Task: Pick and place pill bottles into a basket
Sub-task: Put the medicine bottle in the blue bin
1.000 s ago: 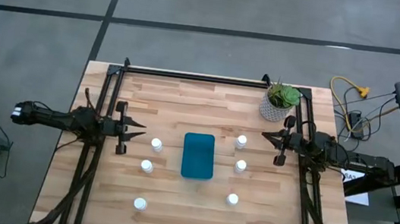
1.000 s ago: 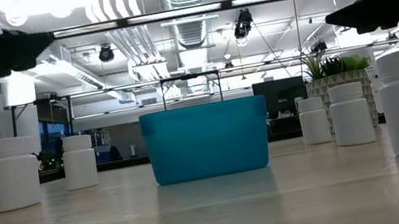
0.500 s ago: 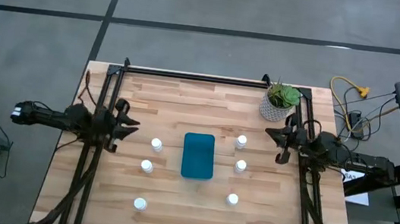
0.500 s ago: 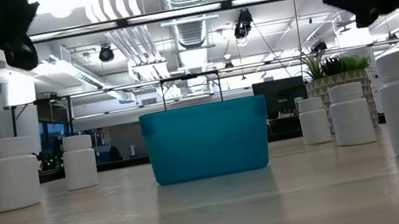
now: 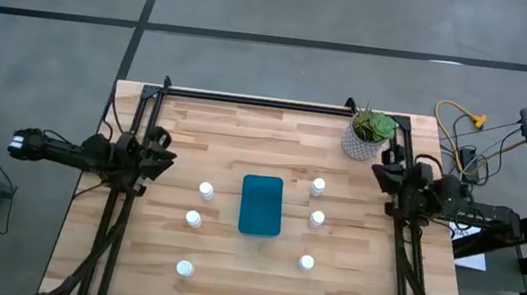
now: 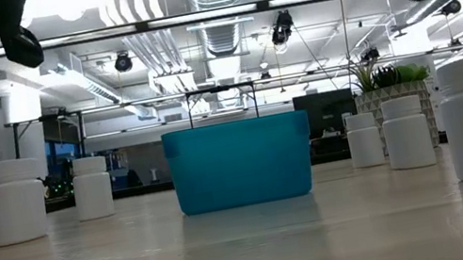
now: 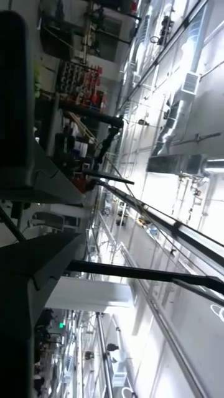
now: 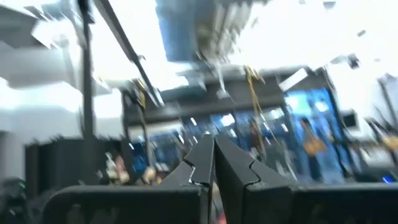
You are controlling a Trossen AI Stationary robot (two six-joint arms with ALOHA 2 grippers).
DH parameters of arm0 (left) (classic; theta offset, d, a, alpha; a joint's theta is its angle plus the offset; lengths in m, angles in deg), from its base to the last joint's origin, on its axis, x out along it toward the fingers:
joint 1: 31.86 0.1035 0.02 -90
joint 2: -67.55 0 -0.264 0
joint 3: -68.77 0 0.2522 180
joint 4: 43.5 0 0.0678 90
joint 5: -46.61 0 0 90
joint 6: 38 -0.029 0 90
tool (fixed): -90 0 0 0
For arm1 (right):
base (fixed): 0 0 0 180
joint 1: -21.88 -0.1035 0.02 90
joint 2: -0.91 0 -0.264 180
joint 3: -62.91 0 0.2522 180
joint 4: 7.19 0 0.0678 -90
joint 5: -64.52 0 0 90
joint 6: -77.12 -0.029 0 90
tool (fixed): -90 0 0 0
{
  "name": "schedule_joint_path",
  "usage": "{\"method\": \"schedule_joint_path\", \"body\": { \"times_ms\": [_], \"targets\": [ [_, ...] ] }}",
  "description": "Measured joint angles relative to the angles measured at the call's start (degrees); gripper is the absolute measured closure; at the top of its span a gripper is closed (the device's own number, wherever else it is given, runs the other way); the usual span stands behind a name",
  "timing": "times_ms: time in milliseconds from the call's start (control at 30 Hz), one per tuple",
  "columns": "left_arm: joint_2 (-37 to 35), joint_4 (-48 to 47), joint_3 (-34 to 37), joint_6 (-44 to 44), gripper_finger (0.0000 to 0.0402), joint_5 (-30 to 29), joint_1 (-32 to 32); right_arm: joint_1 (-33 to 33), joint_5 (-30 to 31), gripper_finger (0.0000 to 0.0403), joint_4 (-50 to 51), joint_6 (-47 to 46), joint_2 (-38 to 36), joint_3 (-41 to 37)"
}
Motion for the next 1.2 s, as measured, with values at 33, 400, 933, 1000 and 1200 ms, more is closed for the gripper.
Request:
{"method": "schedule_joint_path", "body": {
  "times_ms": [33,400,933,1000,1200],
  "targets": [
    [1.14,1.45,-0.12,-0.04,0.0332,0.26,0.0,0.0,-0.93,0.0394,-2.54,0.74,0.52,0.0],
    [12.39,12.57,-9.36,-4.63,0.0332,20.73,-0.04,0.0,-9.0,0.0394,-18.25,2.19,8.5,3.5],
    [30.43,11.64,-23.41,-9.19,0.0332,34.27,-12.02,-12.25,-37.22,0.0394,-15.05,8.67,36.96,22.36],
    [31.71,12.08,-24.94,-10.94,0.0332,34.26,-14.48,-14.31,-37.23,0.0394,-12.3,10.95,39.45,24.78],
    [33.96,8.12,-27.71,-15.48,0.0332,33.65,-20.07,-20.38,-35.75,0.0394,3.44,19.9,44.1,32.7]
  ]
}}
